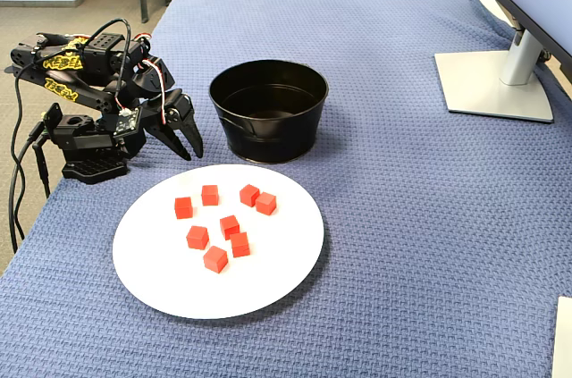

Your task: Pick up the red cubes from the white plate and place them in the black recipient

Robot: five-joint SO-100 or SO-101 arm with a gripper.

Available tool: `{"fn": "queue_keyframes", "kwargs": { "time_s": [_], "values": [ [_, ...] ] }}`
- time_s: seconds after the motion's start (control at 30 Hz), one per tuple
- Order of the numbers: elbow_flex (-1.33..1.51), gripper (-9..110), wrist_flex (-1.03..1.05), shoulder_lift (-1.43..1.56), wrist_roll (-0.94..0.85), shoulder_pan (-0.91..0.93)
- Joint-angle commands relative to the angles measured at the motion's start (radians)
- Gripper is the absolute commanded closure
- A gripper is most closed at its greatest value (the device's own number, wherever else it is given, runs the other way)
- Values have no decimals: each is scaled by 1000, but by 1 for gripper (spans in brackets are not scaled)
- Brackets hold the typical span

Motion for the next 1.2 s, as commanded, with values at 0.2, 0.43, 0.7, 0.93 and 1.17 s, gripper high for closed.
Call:
{"fn": "queue_keyframes", "kwargs": {
  "time_s": [0.2, 0.43, 0.7, 0.93, 1.17],
  "values": [
    [-293, 101, 290, -11, -137, 6],
    [-319, 101, 311, -12, -164, 6],
    [-411, 96, 304, -117, -500, 75],
    [-448, 88, 233, -291, -641, 135],
    [-476, 83, 94, -479, -788, 224]
  ]
}}
